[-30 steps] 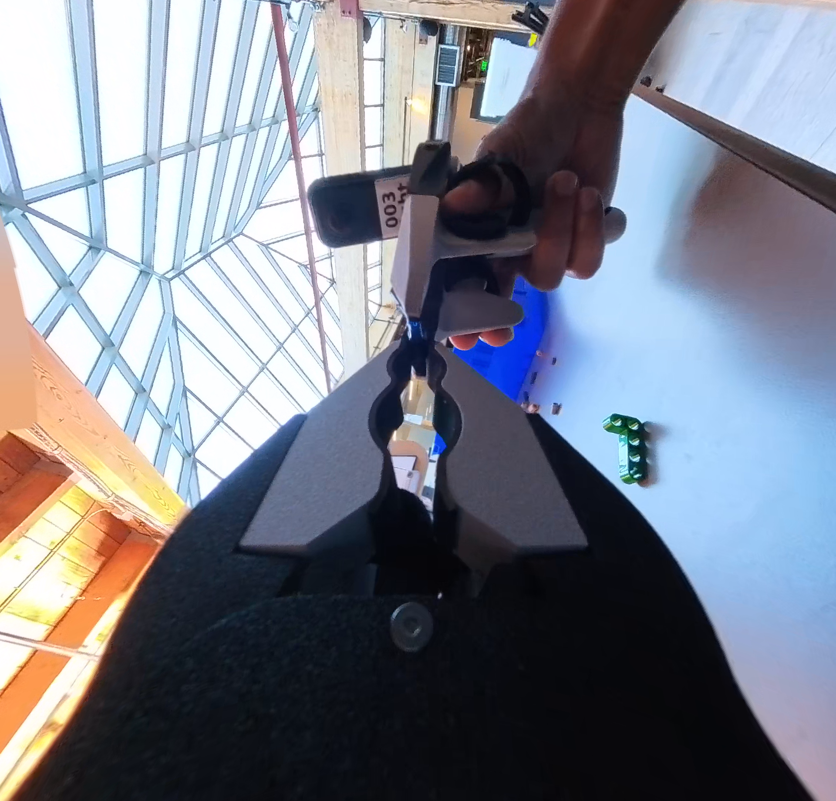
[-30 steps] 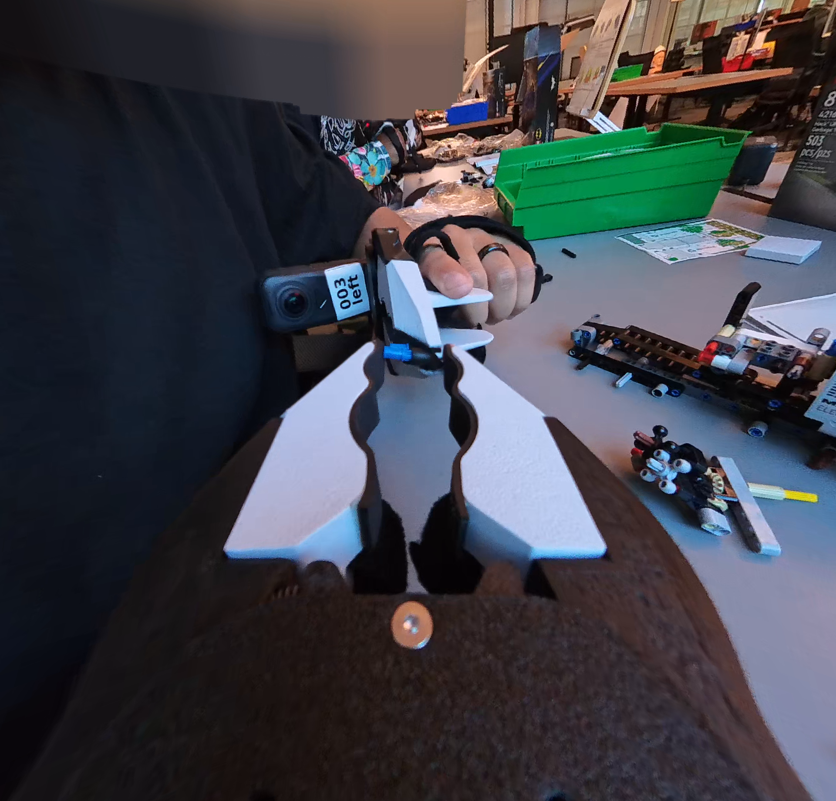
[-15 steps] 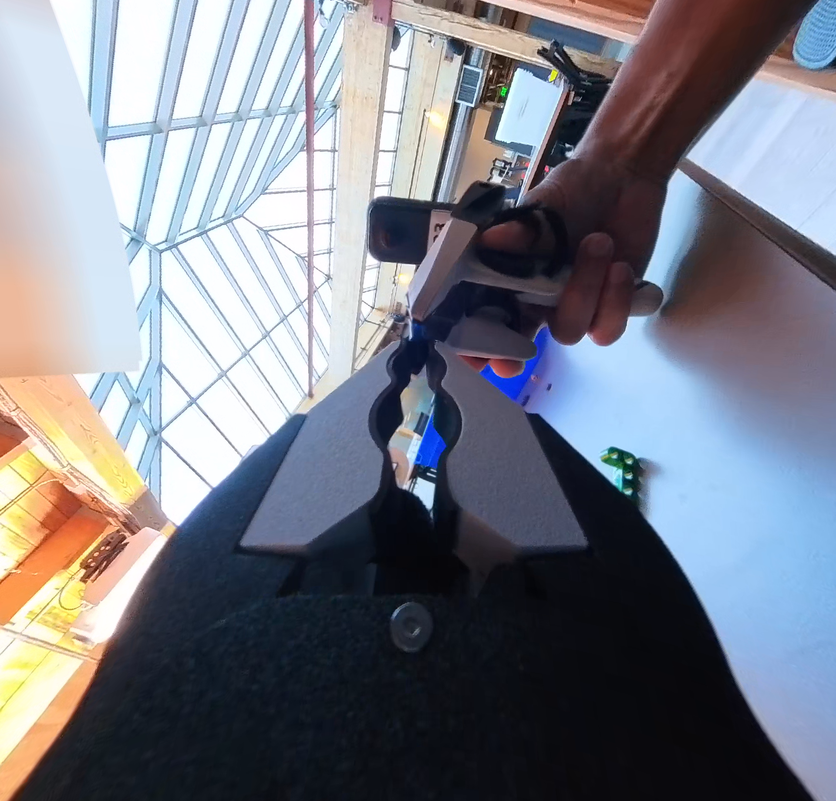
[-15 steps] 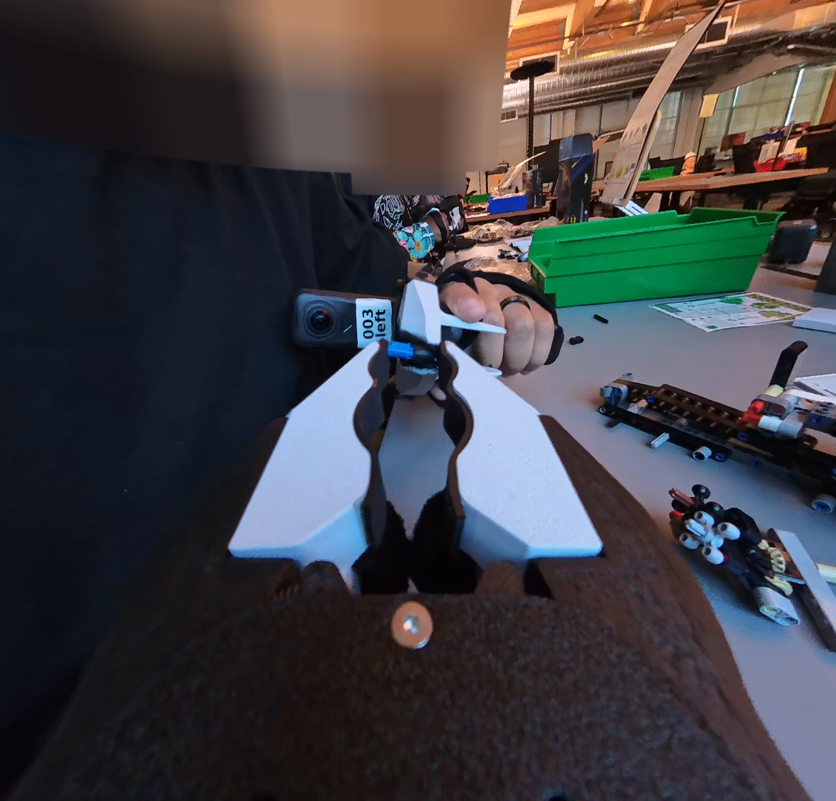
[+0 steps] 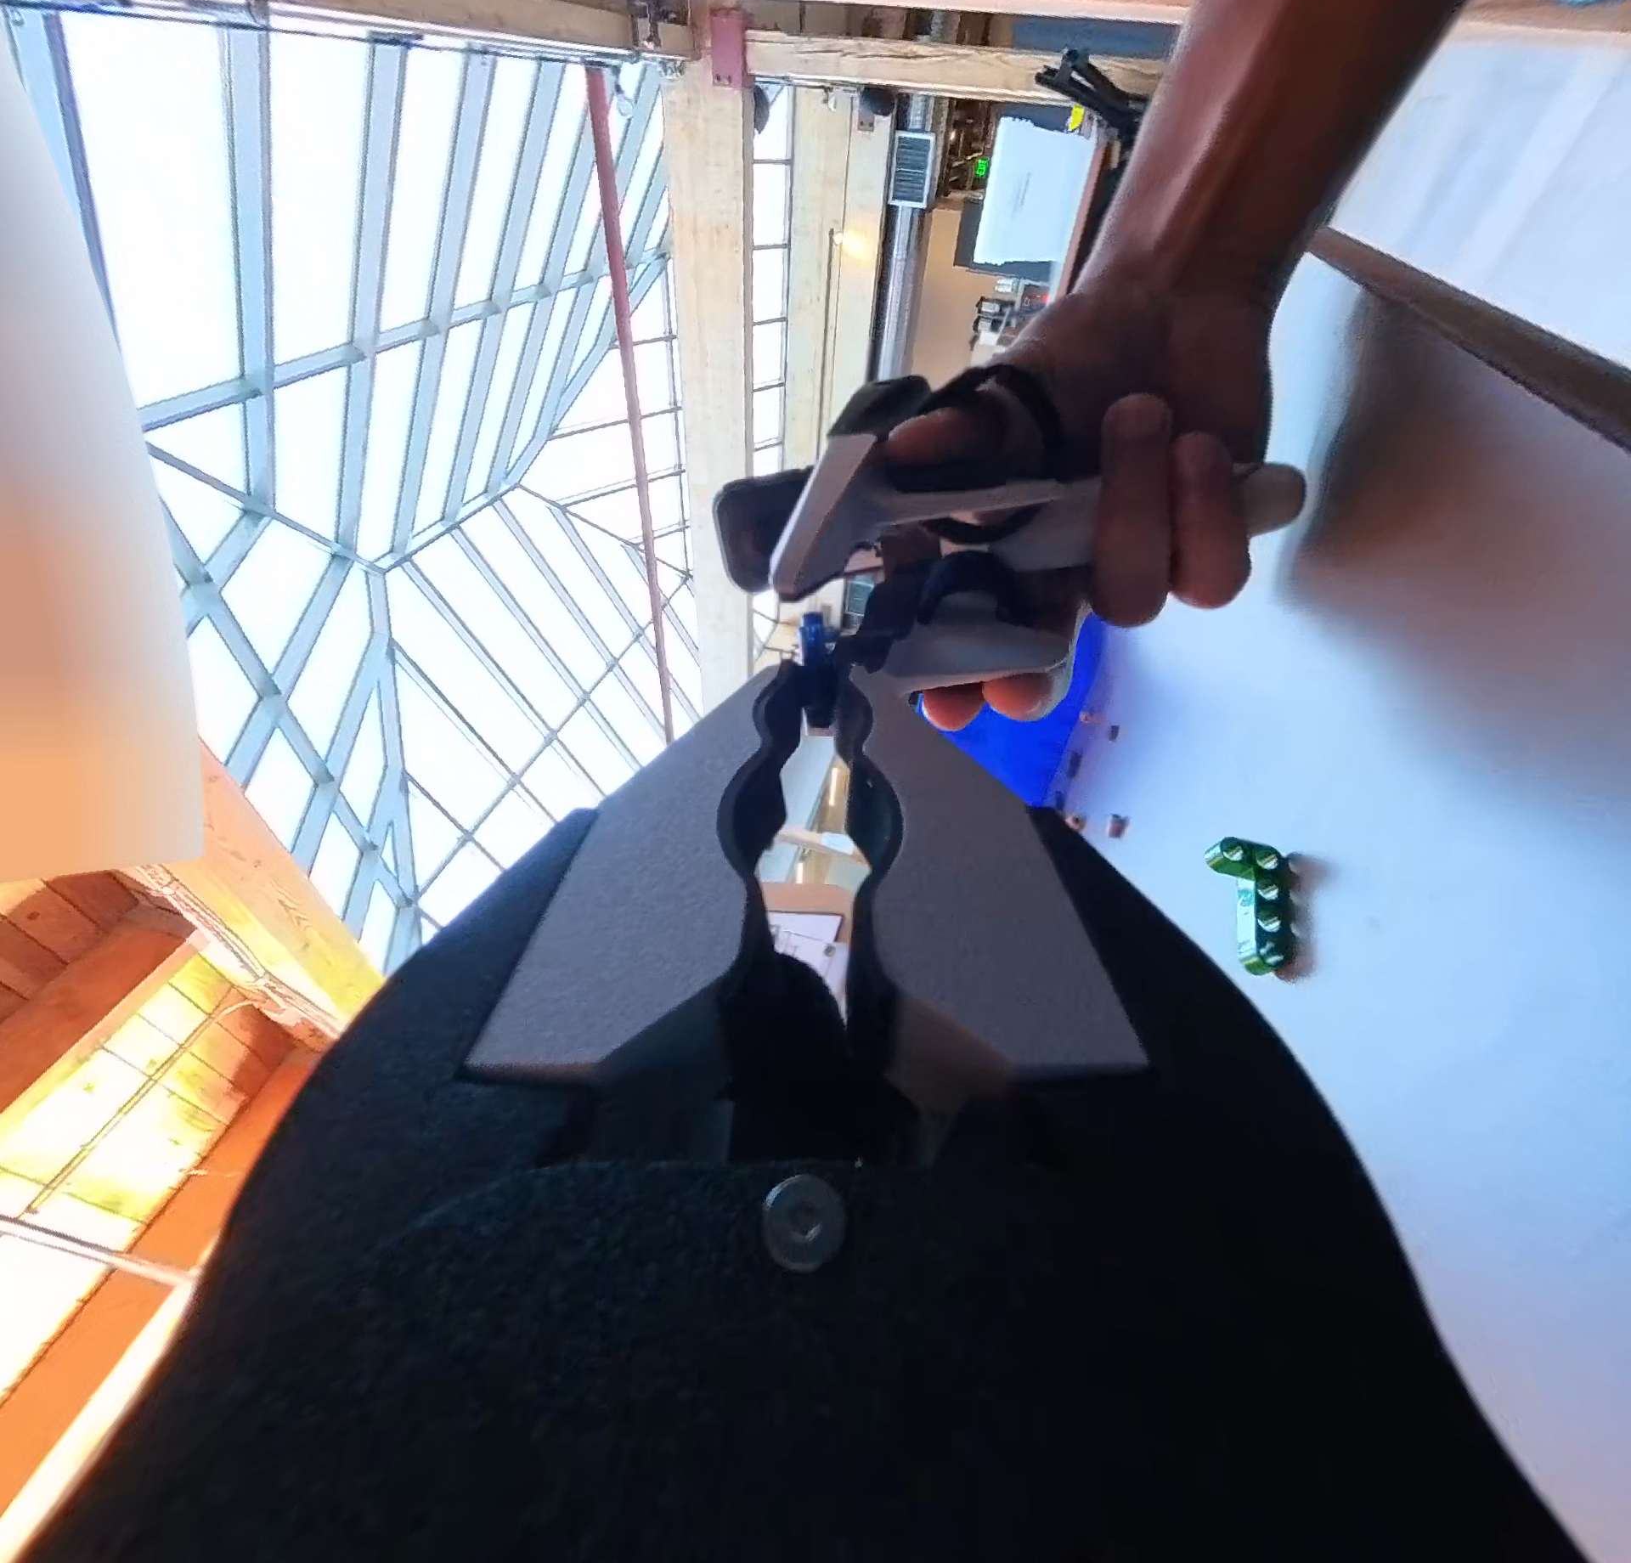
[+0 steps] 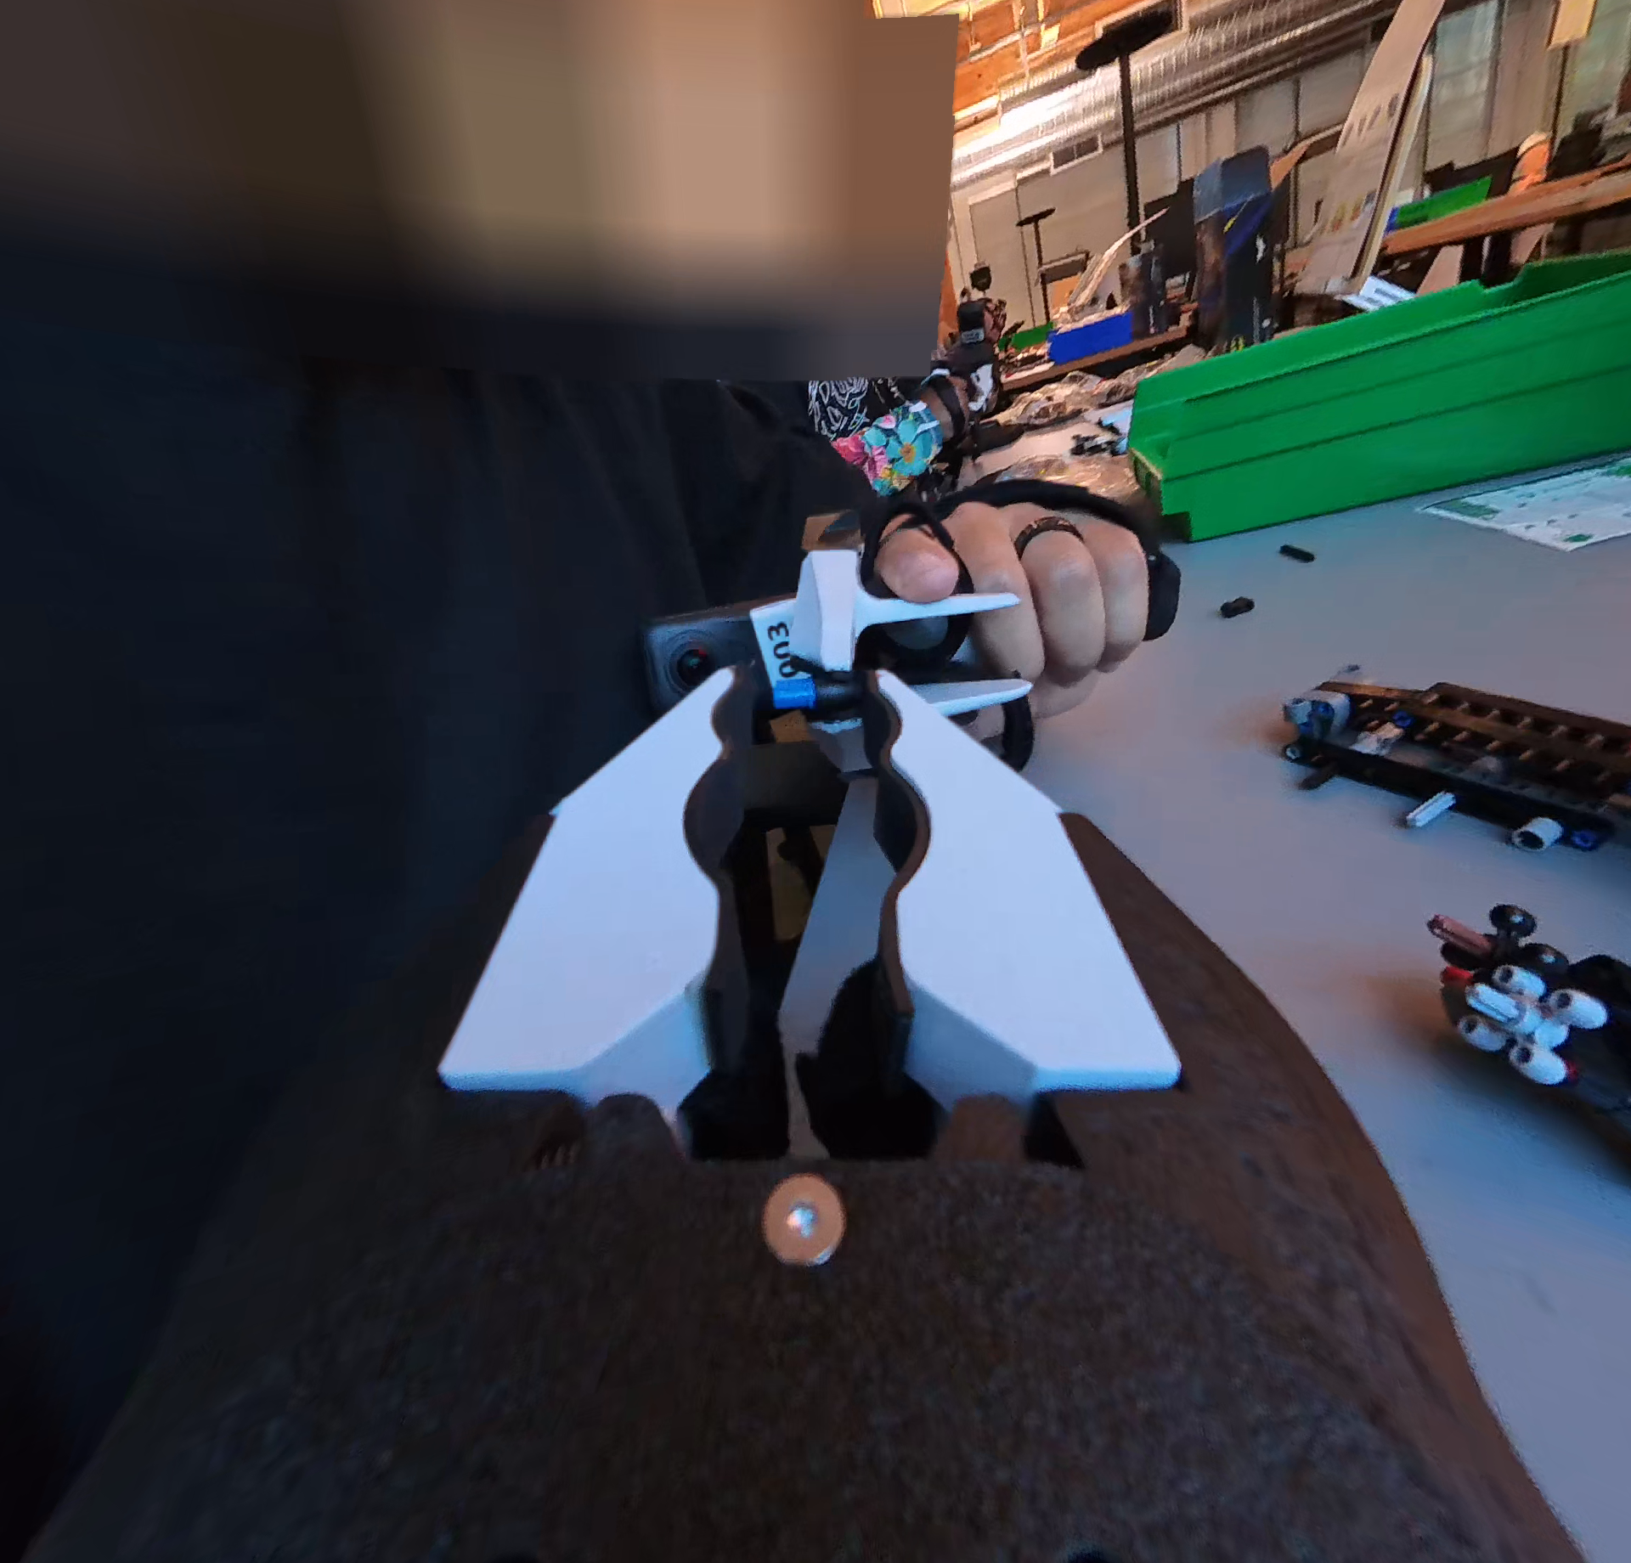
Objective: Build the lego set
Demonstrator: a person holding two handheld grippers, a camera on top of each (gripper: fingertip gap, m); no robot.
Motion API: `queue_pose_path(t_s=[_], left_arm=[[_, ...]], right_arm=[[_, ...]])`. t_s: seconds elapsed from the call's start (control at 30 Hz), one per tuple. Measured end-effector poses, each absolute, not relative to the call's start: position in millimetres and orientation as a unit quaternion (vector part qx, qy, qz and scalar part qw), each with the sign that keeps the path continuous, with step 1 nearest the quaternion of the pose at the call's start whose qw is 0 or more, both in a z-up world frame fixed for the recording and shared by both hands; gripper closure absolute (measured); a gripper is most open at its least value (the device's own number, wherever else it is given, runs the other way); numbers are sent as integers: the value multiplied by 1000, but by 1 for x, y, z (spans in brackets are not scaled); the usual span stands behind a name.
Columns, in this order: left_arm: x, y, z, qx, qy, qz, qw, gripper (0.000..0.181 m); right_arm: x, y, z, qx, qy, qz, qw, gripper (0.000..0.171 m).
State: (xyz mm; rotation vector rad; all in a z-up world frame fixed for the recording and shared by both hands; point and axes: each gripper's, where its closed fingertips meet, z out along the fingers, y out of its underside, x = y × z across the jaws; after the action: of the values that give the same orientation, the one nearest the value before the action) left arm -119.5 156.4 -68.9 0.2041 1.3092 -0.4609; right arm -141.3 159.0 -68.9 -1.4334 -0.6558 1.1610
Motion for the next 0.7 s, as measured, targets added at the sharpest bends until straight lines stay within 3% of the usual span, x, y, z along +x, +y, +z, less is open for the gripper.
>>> queue_pose_path(t_s=[0.7], left_arm=[[-124, 152, -66, 104, 591, -226, 768, 178]], right_arm=[[-141, 157, -72, -611, -331, 418, 585, 158]])
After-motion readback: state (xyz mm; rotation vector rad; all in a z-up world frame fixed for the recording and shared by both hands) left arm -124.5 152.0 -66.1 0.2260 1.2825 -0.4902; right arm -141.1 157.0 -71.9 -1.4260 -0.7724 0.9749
